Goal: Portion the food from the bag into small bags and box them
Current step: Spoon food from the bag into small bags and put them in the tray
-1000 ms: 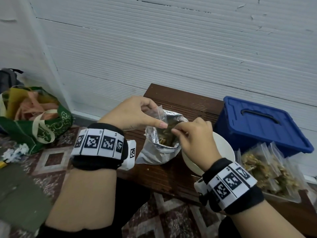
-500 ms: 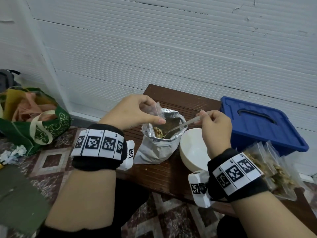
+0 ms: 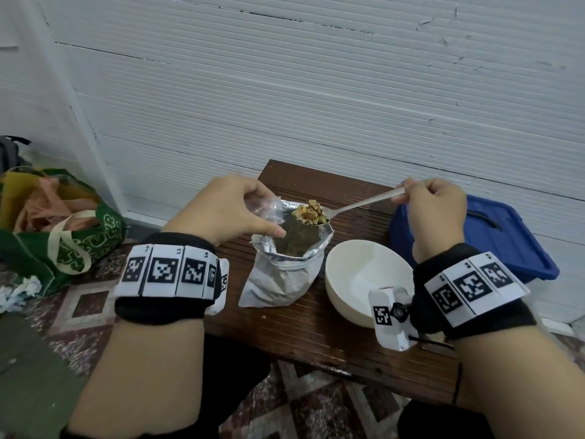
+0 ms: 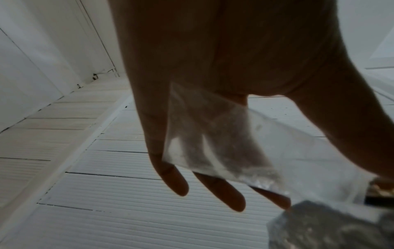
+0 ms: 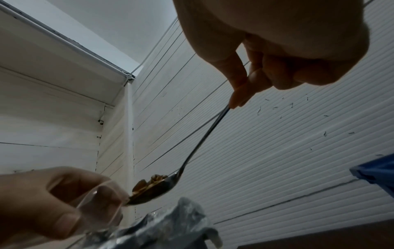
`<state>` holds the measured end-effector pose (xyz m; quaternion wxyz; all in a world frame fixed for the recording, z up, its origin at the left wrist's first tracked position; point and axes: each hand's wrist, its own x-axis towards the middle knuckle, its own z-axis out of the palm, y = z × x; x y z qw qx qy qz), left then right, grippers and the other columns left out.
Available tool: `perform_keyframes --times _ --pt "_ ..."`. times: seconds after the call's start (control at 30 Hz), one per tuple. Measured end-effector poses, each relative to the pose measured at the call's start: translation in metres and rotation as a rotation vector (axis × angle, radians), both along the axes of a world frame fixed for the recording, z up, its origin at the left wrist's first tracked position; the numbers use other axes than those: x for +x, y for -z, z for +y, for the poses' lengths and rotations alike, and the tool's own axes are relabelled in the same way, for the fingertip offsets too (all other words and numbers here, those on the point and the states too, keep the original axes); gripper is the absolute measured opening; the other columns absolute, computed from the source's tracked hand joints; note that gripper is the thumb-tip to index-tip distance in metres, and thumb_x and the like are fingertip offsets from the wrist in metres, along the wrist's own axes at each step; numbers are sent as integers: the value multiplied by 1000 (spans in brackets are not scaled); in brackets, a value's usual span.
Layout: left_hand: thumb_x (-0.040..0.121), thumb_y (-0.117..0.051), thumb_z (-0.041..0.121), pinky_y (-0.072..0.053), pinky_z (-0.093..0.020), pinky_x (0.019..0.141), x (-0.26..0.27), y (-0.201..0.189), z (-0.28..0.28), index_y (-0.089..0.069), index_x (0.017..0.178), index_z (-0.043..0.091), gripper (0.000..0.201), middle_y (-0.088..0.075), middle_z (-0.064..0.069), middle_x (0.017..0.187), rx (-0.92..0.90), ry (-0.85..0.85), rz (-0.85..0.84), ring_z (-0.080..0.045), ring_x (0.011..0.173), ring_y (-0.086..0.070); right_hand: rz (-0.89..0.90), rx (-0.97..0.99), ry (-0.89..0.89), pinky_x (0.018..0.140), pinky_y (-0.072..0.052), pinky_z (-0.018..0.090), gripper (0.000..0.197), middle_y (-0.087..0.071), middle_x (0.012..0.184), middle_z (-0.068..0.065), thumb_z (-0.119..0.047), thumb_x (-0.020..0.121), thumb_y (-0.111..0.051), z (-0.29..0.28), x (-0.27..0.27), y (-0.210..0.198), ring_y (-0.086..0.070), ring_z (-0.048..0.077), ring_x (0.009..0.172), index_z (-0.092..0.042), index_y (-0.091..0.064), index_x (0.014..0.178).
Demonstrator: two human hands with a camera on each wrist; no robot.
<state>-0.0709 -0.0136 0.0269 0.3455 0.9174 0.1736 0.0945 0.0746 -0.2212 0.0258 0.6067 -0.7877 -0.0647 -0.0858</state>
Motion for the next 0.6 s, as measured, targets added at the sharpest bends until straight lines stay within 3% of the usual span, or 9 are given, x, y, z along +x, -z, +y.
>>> perform_keyframes --times 0.1,0.2,0.3,0.4,0.5,0.6 --pt "58 -87 43 -31 -5 61 4 2 -5 -61 103 34 53 -56 25 92 15 15 5 14 83 -48 -31 -11 -49 70 -42 24 28 -63 67 -8 -16 94 -53 3 2 -7 -57 11 73 1 -67 76" --pt "57 -87 45 -30 -6 63 9 4 -9 -62 105 33 55 -57 24 95 24 29 -8 11 86 -49 -62 -47 -95 62 -40 16 27 -62 64 -11 -16 94 -53 11 1 -12 -55 -2 64 -3 -67 74" --pt "56 -87 45 -32 -7 68 13 7 -12 -64 107 30 57 -59 21 98 -2 30 -22 4 93 -51 -79 -56 -122 62 -41 17 28 -62 63 -11 -15 94 -53 19 2 -14 -56 -5 61 1 -67 75" --pt "55 -88 45 -40 -17 79 15 8 -16 -65 105 30 57 -60 21 98 -33 22 -43 1 96 -55 -90 -63 -170 61 -41 11 28 -63 64 -11 -15 95 -52 27 -2 -17 -56 -9 59 -1 -67 75" --pt "56 -87 45 -45 -17 80 17 10 -18 -65 100 30 52 -61 20 96 -67 16 -73 2 94 -56 -139 -60 -226 67 -46 19 29 -66 69 -10 -18 95 -54 33 -14 -21 -57 -2 65 -9 -66 71" --pt "58 -85 46 -42 -12 72 18 11 -20 -66 97 30 46 -61 19 93 -95 7 -119 4 90 -56 -236 7 -311 74 -48 27 23 -67 70 -5 -19 95 -55 36 -27 -26 -62 14 74 -20 -66 74"
